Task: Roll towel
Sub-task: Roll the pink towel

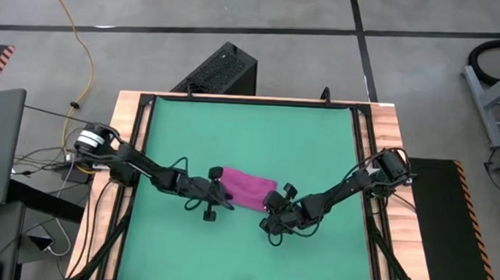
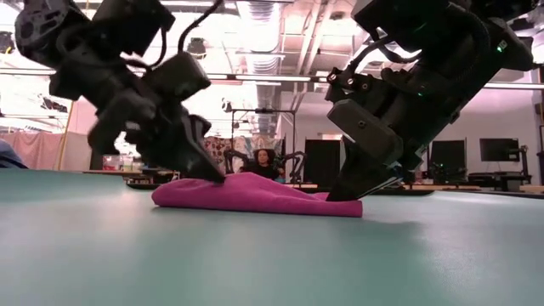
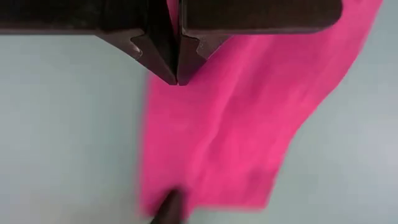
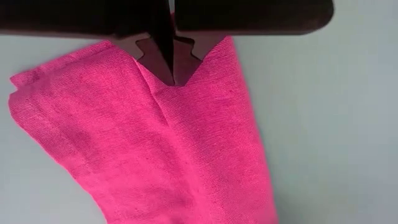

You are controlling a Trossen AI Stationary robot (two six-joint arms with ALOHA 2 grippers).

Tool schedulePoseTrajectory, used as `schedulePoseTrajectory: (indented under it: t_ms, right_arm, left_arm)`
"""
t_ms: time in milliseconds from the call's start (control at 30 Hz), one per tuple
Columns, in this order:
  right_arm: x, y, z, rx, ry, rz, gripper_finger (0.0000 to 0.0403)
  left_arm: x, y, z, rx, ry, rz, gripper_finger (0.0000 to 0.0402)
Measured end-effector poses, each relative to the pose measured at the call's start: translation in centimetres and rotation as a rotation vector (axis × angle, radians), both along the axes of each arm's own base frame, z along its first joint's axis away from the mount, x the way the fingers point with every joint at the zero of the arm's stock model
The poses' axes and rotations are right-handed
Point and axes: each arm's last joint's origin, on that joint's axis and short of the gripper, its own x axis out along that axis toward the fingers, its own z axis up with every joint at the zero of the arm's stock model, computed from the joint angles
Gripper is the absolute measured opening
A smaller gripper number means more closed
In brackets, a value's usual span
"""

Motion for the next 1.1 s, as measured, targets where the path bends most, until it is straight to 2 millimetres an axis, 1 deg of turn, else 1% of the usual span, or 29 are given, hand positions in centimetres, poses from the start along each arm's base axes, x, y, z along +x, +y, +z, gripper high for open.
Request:
schedulePoseTrajectory:
  t_ms: [100,233,300,467,533,633,800,933,1000,1100]
  right_arm:
    - [0.0,0.0,0.0,0.010,0.009,0.007,0.0014]
    - [-0.1,0.0,-0.1,0.009,0.018,0.009,0.0014]
    - [-0.1,0.0,-0.1,0.009,0.021,0.011,0.0014]
    - [-0.1,0.0,-0.1,0.013,0.025,0.015,0.0014]
    - [0.0,0.0,0.0,-0.012,0.002,0.011,0.0014]
    - [0.2,0.0,0.5,-0.080,-0.033,0.043,0.0014]
    - [1.0,0.0,2.3,-0.182,-0.160,0.032,0.0014]
    - [1.6,0.8,2.9,-0.251,-0.222,0.109,0.0013]
    - [2.0,1.0,2.4,-0.266,-0.240,0.128,0.0013]
    - [2.5,1.2,0.6,-0.289,-0.219,0.157,0.0013]
  left_arm:
    - [-0.3,0.7,-0.7,0.050,0.062,0.090,0.0000]
    - [-0.5,0.9,-1.0,0.048,0.099,0.114,0.0000]
    - [-0.6,0.9,-1.1,0.040,0.112,0.117,0.0000]
    - [-1.0,1.5,-1.6,-0.015,0.186,0.189,0.0000]
    - [-1.2,1.6,-1.9,-0.048,0.216,0.206,0.0000]
    - [-1.3,1.5,-1.9,-0.095,0.229,0.218,0.0000]
    - [-1.4,1.0,-1.9,-0.187,0.219,0.280,0.0000]
    - [-1.5,0.4,-1.9,-0.267,0.200,0.323,0.0000]
    - [-1.4,0.2,-1.8,-0.286,0.177,0.312,0.0000]
    - [-1.1,-0.2,-1.5,-0.309,0.145,0.278,0.0000]
